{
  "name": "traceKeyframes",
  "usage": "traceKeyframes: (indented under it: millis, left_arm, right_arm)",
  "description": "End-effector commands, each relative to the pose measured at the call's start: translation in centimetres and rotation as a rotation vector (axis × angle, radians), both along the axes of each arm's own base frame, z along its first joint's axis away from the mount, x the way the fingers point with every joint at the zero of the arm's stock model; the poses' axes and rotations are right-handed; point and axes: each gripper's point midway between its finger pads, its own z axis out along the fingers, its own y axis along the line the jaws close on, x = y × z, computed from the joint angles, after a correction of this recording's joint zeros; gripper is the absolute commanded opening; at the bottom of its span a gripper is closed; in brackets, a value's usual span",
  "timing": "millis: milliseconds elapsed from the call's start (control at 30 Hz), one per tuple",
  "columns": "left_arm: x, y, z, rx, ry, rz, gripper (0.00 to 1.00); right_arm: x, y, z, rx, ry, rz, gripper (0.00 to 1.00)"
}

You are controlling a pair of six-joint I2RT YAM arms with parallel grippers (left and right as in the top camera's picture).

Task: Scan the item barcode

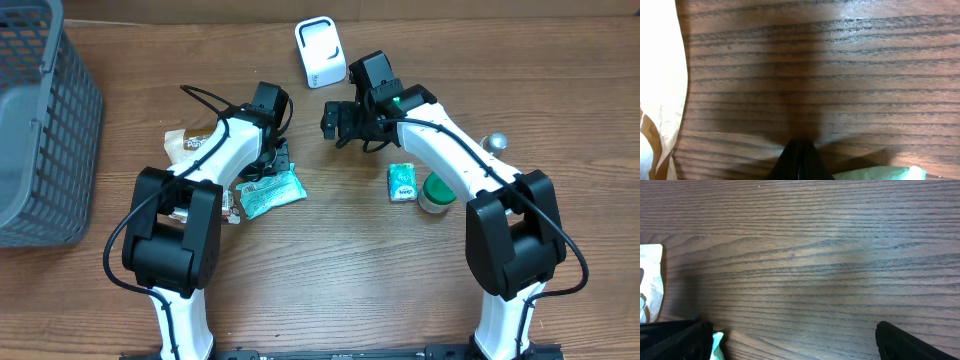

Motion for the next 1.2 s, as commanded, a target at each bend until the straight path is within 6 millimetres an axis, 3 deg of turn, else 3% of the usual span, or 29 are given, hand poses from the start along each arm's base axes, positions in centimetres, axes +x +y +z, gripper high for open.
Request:
traceKeyframes:
  millis: [0,400,600,733,900,1067,1167]
  left_arm:
    - [-1.8,-0.3,-0.9,-0.013,0.052,0.002,0.04]
    - [-2.4,-4.0,-0.7,-0.186,0.084,-0.122,0.04]
    - [-2.8,-5.0,-0.7,-0.187,0.082,-0.2,0.04]
    - [-2.0,-4.6,-0.7,-0.144,0.049,-0.223,0.05]
    - [0.4,-3.6,-0.4,-0.088,-0.049,-0.203,0.05]
    - [1.0,-3.7,-0.2,-0.095,-0.072,-0.203,0.04]
    - [1.3,-3.5,1.4,-0.092,-0.051,-0.197,0.04]
  right_arm:
    - [0.1,-0.3,-0.1,-0.006,-0.003,-0.009,1.0]
    - [0.0,-0.3,-0.1,-0.008,0.0,-0.009,1.0]
    - [-0.6,-0.1,-0.3,0.007,0.032,0.005,1.0]
    - [-1.2,-0.3,-0.6,-0.005,0.058,0.004,1.0]
    - [-1.2,-0.4,-0.6,-0.006,0.059,0.004,1.0]
    - [-1.2,-0.4,-0.6,-0.006,0.059,0.004,1.0]
    - [-1.2,-0.4,-0.6,-0.006,0.058,0.004,1.0]
